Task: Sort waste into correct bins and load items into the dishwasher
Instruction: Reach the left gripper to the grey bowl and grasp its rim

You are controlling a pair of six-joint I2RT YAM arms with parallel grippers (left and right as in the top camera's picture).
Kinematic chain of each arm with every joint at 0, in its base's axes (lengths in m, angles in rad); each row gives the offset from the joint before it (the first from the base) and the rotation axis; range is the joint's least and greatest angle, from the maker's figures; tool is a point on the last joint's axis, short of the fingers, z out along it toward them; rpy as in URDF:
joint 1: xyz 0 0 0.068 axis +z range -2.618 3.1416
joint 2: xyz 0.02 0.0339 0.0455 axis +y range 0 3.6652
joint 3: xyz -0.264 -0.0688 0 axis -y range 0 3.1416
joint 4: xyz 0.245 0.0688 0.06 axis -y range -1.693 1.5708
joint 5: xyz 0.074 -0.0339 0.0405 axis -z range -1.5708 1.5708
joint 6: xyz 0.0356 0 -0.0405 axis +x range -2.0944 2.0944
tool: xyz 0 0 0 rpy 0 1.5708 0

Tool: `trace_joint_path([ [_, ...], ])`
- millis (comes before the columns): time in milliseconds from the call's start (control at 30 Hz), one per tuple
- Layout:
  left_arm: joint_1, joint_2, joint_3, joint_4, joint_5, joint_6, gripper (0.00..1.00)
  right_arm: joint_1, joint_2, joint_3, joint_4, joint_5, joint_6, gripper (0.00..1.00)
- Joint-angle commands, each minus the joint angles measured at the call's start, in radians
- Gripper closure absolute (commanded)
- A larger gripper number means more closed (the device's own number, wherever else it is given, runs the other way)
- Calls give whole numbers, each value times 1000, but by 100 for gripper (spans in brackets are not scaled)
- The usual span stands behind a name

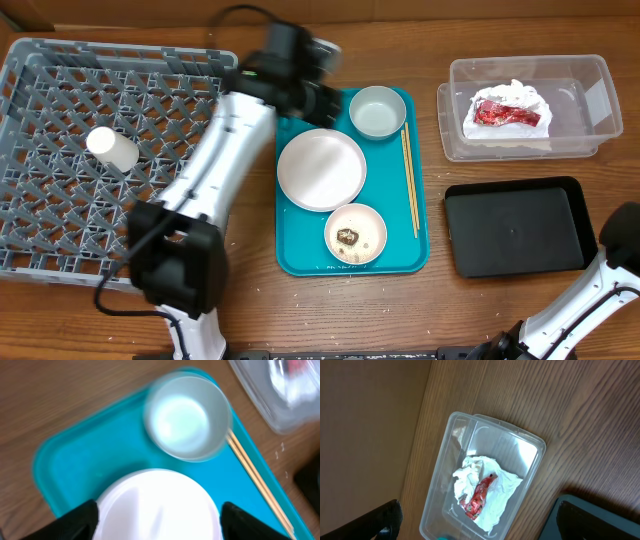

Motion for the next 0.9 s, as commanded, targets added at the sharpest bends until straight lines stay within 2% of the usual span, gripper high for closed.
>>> trace_joint_path([
  [0, -98, 60, 122, -80, -164, 116, 13, -3, -14, 18, 2, 0, -4, 0],
  [100, -140, 106, 177, -75, -169, 154, 12, -3, -14, 18, 2, 0, -4, 0],
  [233, -159, 174, 177, 119, -176, 154, 12, -3, -14, 18, 2, 0, -4, 0],
  [333, -159, 227, 177, 195, -155, 175, 11, -3, -14, 18, 2, 0, -4, 0],
  [500, -166, 323, 177, 211, 54, 266, 15, -3, -14, 18, 2, 0, -4, 0],
  [700, -188, 367, 177, 211, 66, 266, 16, -3, -14, 18, 2, 0, -4, 0],
  [867, -192, 371, 175, 214, 25, 266, 27, -3, -14, 18, 2, 0, -4, 0],
])
